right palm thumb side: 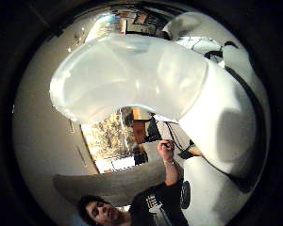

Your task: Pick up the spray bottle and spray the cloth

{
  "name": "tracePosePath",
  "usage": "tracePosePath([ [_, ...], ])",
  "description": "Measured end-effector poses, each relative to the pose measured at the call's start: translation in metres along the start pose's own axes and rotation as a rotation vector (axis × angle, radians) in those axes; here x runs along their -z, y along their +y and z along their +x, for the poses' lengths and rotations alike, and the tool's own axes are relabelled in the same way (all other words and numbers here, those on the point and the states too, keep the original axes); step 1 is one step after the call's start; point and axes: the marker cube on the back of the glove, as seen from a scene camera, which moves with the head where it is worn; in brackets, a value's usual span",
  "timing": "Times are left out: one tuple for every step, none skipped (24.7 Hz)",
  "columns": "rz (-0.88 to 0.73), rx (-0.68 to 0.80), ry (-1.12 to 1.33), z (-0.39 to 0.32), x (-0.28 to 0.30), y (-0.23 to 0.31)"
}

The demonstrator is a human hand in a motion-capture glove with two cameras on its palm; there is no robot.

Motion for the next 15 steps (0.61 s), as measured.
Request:
tracePosePath([
  [-0.007, -0.012, 0.026, 0.0008, -0.0006, -0.0005],
  [-0.015, -0.024, 0.049, 0.0021, -0.0013, -0.0008],
  [-0.022, -0.035, 0.067, 0.0037, -0.0022, -0.0009],
  [-0.030, -0.044, 0.080, 0.0050, -0.0032, -0.0009],
  [-0.035, -0.051, 0.089, 0.0058, -0.0041, -0.0010],
  [-0.039, -0.055, 0.095, 0.0060, -0.0048, -0.0011],
  [-0.042, -0.059, 0.099, 0.0057, -0.0051, -0.0012],
  [-0.043, -0.062, 0.103, 0.0052, -0.0051, -0.0015],
  [-0.044, -0.065, 0.106, 0.0049, -0.0050, -0.0017],
  [-0.043, -0.068, 0.108, 0.0049, -0.0049, -0.0019],
  [-0.041, -0.070, 0.110, 0.0052, -0.0047, -0.0022],
  [-0.039, -0.072, 0.110, 0.0058, -0.0045, -0.0025],
  [-0.037, -0.073, 0.110, 0.0066, -0.0044, -0.0028],
  [-0.038, -0.074, 0.110, 0.0075, -0.0044, -0.0029],
  [-0.039, -0.074, 0.109, 0.0082, -0.0044, -0.0029],
])
